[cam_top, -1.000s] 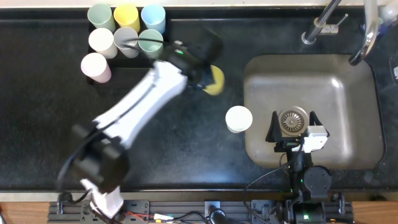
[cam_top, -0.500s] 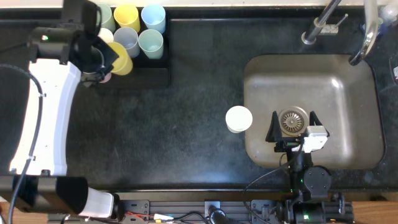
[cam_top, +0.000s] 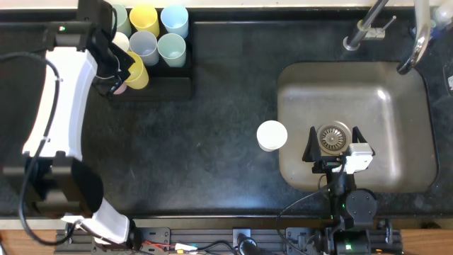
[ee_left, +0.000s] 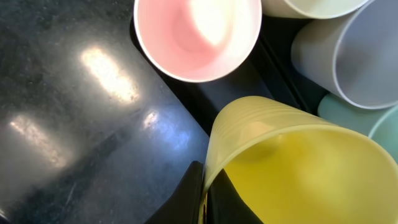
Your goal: Store Cups
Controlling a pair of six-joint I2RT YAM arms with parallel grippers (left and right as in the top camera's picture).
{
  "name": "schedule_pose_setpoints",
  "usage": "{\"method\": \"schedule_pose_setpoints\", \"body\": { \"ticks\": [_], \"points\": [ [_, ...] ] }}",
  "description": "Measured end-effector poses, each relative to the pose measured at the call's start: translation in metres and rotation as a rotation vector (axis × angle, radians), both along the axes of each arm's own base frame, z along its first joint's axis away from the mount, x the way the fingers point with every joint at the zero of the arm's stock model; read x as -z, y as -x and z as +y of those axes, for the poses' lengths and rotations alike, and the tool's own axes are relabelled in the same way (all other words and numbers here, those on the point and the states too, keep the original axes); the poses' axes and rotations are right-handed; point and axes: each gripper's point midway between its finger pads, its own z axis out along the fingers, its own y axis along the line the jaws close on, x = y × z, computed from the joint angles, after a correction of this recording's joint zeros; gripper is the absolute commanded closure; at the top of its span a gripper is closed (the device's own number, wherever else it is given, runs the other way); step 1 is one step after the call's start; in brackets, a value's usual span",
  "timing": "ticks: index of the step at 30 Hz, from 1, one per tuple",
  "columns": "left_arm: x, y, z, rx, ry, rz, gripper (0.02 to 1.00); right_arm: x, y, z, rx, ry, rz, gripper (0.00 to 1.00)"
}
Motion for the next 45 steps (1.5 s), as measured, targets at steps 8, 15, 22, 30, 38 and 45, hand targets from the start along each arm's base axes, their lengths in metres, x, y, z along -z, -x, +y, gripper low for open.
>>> {"method": "schedule_pose_setpoints", "body": {
  "ticks": [8,15,22,30,38,45],
  "points": [
    [0.016,-0.012,-0.001,-0.007,0.009,0.006,0.932,0.000,0.000,0.000,0.000,0.000,0.000,0.003],
    [0.036,-0.013,-0.001,-0.010,0.009,0.057,0.932,0.000,0.000,0.000,0.000,0.000,0.000,0.003],
    [0.040,-0.016,-0.001,-0.010,0.008,0.057,0.932,0.000,0.000,0.000,0.000,0.000,0.000,0.003],
    [0.059,-0.020,-0.001,-0.028,0.010,0.090,0.932,0.000,0.000,0.000,0.000,0.000,0.000,0.005],
    [0.065,-0.024,0.001,-0.034,-0.005,0.087,0.932,0.000,0.000,0.000,0.000,0.000,0.000,0.003],
    [0.074,-0.022,0.002,-0.048,-0.005,0.091,0.932,0.000,0.000,0.000,0.000,0.000,0.000,0.005]
  ]
}}
